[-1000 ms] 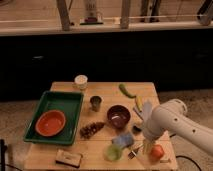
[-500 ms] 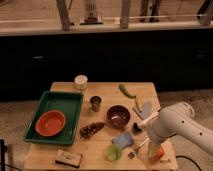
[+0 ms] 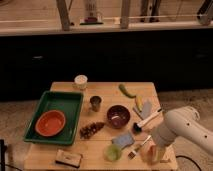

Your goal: Place apple in paper cup

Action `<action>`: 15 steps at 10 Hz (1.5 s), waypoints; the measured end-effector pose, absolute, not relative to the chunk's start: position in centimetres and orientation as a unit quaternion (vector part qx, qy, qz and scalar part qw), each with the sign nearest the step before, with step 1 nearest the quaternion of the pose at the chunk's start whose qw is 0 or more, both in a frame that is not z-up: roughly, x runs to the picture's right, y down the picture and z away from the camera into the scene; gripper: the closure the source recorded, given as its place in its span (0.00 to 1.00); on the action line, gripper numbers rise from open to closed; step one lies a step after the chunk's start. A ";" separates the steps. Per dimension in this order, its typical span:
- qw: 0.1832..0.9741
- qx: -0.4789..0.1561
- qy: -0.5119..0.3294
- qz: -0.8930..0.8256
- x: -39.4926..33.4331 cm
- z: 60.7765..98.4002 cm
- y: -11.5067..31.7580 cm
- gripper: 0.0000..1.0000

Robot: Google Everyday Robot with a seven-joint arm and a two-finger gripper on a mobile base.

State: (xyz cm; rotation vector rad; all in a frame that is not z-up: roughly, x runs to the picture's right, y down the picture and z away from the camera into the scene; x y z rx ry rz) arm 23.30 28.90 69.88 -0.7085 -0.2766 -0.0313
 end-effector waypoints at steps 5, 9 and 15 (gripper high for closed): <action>0.927 -0.347 -0.143 -0.015 24.8 70.8 31.1 0.20; 0.925 -0.349 -0.148 -0.013 26.2 71.1 31.9 0.20; 0.920 -0.363 -0.145 -0.015 27.8 71.6 32.7 0.76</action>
